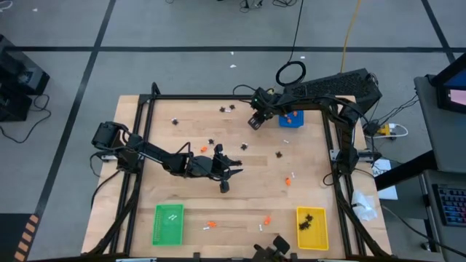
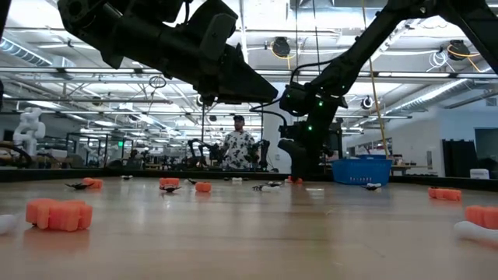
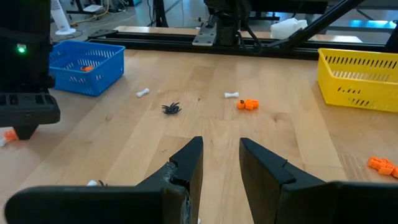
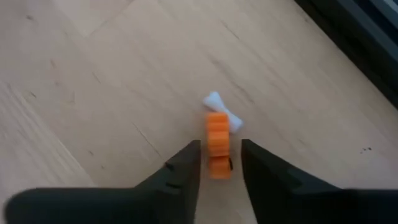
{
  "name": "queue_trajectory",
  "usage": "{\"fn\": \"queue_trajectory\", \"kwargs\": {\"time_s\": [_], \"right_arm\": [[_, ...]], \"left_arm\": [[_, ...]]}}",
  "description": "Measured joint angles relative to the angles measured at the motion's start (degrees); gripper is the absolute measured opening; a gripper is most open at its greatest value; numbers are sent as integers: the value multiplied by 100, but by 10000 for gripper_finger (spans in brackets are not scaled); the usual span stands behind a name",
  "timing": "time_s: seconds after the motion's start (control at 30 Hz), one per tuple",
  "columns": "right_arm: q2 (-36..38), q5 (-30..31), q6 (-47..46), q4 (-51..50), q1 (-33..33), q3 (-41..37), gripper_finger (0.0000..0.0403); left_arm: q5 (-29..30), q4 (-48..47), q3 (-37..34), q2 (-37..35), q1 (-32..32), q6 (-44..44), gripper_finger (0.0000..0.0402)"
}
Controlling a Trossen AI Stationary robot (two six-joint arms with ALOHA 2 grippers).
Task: Sort Halloween decoration
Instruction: Put the orange toy skeleton into the blue bin
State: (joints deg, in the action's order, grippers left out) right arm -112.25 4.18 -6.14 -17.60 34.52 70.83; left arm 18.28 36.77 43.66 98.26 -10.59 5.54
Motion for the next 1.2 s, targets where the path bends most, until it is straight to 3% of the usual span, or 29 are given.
{"fn": "queue_trajectory", "kwargs": {"time_s": [0.23,0.5,0.77,0.97,1.2], "right_arm": [[208,16,146,-110,-22,-4,10],[1264,42,198,-753,-154,-4,5],[2539,508,-366,-2326,142,-6,0],[2621,497,-549,-2355,678,-547,0],[2195,462,-532,-1526,1433,-1214,1]], "left_arm": [[0,5,0,0,0,-1,100],[1,32,0,0,1,-2,100],[-21,39,0,0,11,2,100],[-46,18,0,0,69,12,100],[-160,-86,0,0,88,202,100]]}}
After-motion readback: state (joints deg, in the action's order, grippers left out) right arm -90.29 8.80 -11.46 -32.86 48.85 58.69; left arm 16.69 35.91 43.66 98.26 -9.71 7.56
